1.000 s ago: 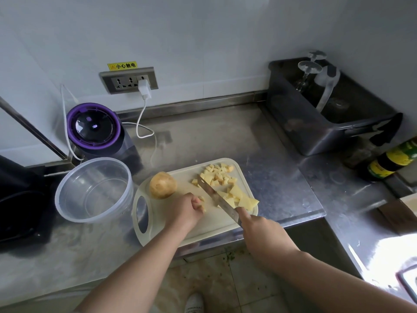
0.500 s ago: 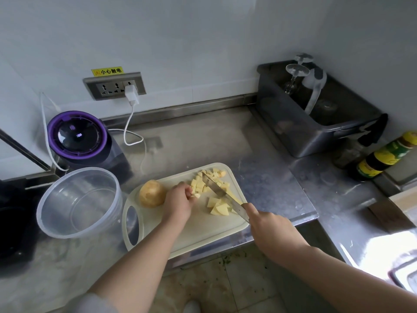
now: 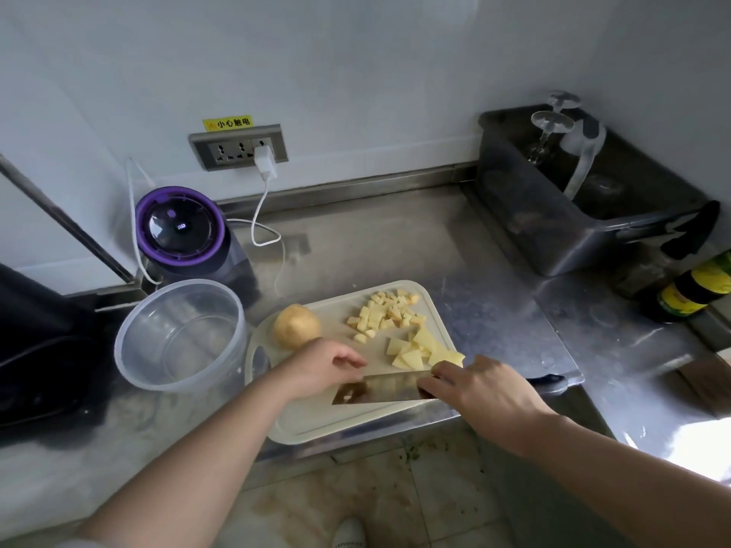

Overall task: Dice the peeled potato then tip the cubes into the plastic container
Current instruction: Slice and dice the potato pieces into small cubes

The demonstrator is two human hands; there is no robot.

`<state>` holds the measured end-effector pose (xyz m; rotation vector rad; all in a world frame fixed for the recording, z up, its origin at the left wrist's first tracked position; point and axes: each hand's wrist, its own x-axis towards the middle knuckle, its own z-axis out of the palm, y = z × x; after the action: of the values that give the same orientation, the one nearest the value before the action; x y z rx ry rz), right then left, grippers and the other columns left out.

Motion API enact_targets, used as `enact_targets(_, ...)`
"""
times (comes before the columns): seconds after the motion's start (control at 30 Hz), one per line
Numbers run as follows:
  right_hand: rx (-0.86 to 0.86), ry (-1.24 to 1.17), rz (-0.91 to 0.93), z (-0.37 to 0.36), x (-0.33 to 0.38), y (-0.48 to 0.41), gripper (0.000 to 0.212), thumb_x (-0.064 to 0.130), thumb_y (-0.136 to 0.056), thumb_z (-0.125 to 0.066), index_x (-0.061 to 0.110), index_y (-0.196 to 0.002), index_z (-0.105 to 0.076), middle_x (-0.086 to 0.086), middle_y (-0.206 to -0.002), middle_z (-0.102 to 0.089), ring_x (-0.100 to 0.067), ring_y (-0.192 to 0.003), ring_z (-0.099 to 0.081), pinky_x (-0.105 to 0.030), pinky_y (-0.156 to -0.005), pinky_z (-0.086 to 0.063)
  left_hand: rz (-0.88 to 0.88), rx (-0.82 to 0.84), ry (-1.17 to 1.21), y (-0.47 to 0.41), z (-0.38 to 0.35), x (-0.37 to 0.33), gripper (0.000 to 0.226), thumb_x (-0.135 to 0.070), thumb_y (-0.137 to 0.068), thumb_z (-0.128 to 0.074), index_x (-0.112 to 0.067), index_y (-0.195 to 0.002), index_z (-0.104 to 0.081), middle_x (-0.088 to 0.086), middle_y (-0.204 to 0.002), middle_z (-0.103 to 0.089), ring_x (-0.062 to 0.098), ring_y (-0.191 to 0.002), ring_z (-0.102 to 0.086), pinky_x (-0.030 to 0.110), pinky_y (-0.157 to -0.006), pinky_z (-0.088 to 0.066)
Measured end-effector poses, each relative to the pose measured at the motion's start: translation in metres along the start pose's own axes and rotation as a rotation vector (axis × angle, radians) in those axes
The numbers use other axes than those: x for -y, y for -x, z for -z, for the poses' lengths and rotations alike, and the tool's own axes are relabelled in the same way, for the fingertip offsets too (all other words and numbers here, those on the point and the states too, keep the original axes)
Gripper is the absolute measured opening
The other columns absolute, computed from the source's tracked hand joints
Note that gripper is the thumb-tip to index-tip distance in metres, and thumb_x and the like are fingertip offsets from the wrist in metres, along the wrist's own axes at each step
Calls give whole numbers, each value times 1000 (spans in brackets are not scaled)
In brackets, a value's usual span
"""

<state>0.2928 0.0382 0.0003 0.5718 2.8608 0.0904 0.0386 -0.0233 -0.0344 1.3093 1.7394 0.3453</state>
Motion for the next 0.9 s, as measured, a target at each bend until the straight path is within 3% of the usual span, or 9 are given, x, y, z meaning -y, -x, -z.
enact_targets(0.07, -12, 34, 3, -4, 0, -2, 57, 8, -56, -88, 26, -105, -65, 4, -82, -65, -16, -46, -53, -23, -46, -35, -1, -4, -73, 2, -8, 2, 27, -25, -89, -66, -29, -116, -66, -14, -115, -65, 1, -103, -59, 24, -95, -47)
enact_targets(0.13, -6, 22, -10, -7, 0, -4, 62, 9, -40, -94, 25, -94, -67, 4, -72, -63, -15, -39, -49, -22, -39, -38, -14, -63, -134, 2, -13, 7, 27, -21, -90, -65, -25, -116, -67, -10, -117, -65, 4, -103, -59, 22, -92, -46)
enact_targets(0.27, -3, 54, -13, -6, -6, -1, 62, 1, -37, -88, 23, -91, -67, 3, -72, -61, -16, -35, -45, -26, -39, -43, -37, -176, -186, 0, -23, 12, 27, -21, -89, -67, -18, -116, -67, -5, -114, -64, 3, -94, -55, 16, -82, -41)
enact_targets(0.4, 13, 33, -118, -5, -21, 16, 72, -6, -35, -84, 28, -98, -70, 7, -75, -63, -15, -35, -42, -23, -35, -35, -24, -284, -136, -1, -25, 15, 29, -22, -87, -69, -18, -116, -65, -5, -114, -64, 3, -94, -55, 18, -86, -45)
enact_targets(0.47, 5, -28, -193, -2, -25, 23, 77, -8, -40, -81, 29, -107, -70, 8, -80, -66, -15, -38, -45, -22, -34, -32, -9, -279, -116, 0, -26, 16, 35, -22, -86, -70, -18, -119, -62, -6, -114, -63, 4, -97, -56, 17, -86, -45)
enact_targets(0.57, -14, -169, -264, 1, -18, 24, 66, 0, -80, -62, 32, -136, -51, 8, -110, -65, -20, -62, -60, -25, -51, -44, 38, -272, -122, 2, -30, 19, 41, -20, -84, -72, -16, -122, -60, -3, -113, -63, 7, -97, -58, 19, -86, -48)
enact_targets(0.63, -6, -280, -320, 1, -10, 21, 52, 7, -97, -44, 30, -143, -38, 7, -120, -60, -18, -75, -60, -26, -62, -46, 67, -281, -173, 2, -34, 21, 40, -18, -83, -71, -16, -122, -61, -3, -111, -63, 8, -95, -58, 21, -86, -48)
enact_targets(0.73, 25, -419, -389, 0, 5, 11, 32, 16, -103, -38, 23, -134, -39, 0, -108, -62, -20, -80, -64, -31, -71, -55, 86, -336, -196, 1, -43, 21, 34, -16, -86, -68, -16, -119, -62, -5, -103, -62, 8, -91, -55, 20, -81, -45)
enact_targets(0.9, 144, -475, -417, 1, 22, -2, 30, 15, -102, -37, 20, -132, -38, -5, -104, -64, -21, -80, -65, -30, -66, -53, 112, -403, -117, -8, -54, 12, 21, -16, -88, -64, -15, -109, -63, -6, -95, -61, 13, -90, -58, 26, -80, -47)
